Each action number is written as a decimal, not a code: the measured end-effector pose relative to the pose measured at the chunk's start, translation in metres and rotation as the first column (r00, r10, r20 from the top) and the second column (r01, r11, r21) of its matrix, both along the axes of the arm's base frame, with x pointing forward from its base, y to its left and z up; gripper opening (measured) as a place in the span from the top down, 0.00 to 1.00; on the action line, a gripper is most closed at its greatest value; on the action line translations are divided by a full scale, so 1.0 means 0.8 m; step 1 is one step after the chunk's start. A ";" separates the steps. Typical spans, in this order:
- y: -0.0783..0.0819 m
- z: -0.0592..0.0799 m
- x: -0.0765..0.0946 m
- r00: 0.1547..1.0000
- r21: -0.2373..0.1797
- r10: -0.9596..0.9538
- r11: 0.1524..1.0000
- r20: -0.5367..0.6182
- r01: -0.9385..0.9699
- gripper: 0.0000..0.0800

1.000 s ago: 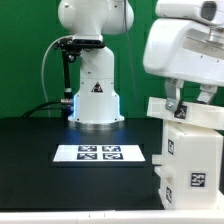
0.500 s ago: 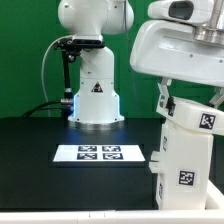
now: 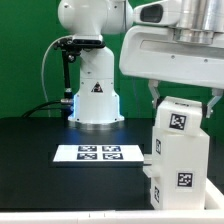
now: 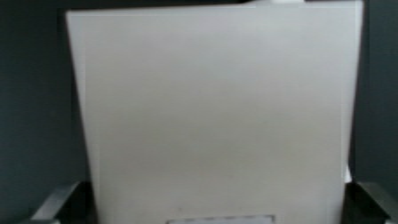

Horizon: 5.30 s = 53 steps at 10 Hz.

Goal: Assemble cabinet

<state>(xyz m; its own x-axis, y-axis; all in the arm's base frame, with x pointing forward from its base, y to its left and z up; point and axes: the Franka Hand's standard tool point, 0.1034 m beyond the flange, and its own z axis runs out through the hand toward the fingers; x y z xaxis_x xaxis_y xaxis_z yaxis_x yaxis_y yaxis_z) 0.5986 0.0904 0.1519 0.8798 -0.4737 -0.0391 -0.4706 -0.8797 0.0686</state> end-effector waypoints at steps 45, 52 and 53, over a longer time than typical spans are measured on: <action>0.025 0.048 0.022 0.486 -0.038 0.858 0.498 0.168 -0.866 0.00; 0.010 0.020 0.008 0.177 -0.014 0.982 0.179 0.062 -0.984 0.00; 0.007 0.015 0.008 0.182 -0.016 0.982 0.183 0.060 -0.983 0.00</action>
Offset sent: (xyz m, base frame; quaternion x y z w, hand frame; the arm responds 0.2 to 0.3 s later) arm -0.0018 0.0144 -0.0024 0.0200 0.0021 0.2059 0.9784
